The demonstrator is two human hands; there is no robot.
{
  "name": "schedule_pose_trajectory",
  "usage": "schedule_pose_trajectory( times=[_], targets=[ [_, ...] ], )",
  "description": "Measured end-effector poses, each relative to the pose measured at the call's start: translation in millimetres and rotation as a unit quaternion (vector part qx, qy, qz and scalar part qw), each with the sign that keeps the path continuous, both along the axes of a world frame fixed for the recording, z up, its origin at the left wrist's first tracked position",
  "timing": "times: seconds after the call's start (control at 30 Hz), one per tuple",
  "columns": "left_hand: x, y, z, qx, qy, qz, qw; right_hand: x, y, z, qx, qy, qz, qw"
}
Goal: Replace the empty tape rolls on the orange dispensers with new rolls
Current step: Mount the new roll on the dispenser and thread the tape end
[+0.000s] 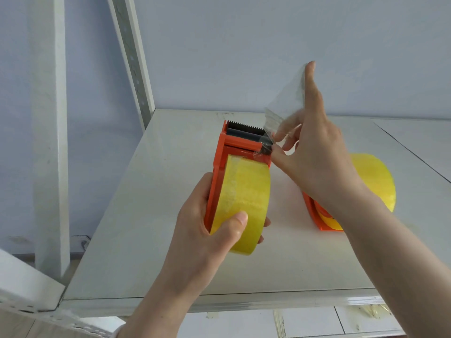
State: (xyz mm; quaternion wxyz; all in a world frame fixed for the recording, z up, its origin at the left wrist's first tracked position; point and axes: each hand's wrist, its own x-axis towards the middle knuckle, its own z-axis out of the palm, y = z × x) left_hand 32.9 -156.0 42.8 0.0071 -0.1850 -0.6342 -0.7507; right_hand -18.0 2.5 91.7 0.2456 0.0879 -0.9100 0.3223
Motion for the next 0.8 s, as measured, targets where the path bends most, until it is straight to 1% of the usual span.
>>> schedule_pose_trajectory(
  times=[0.07,0.17,0.3,0.33,0.43,0.53,0.7,0.8],
  targets=[
    [0,0,0,-0.003,-0.002,0.002,1.000,-1,1,0,-0.012,-0.006,0.014,1.000],
    [-1,-1,-1,-0.004,-0.003,0.003,1.000,-5,5,-1,-0.075,-0.043,0.043,0.995],
    [-2,-1,-1,-0.004,-0.002,0.004,1.000,-5,9,-3,-0.164,-0.099,0.074,0.979],
    [-2,0,-1,-0.004,-0.003,0.003,1.000,-5,8,-3,-0.172,-0.103,0.075,0.977],
    [-3,1,-2,0.000,-0.006,0.001,1.000,-8,6,-6,-0.174,-0.089,0.066,0.978],
    [-4,1,-3,0.001,-0.004,0.003,1.000,-11,7,-10,-0.195,-0.080,0.073,0.975],
    [-4,3,-4,0.007,-0.008,-0.001,1.000,-10,4,-12,-0.148,-0.028,0.028,0.988],
    [-4,3,-4,0.003,-0.004,-0.003,1.000,-12,2,-11,-0.156,-0.014,0.019,0.987]
  ],
)
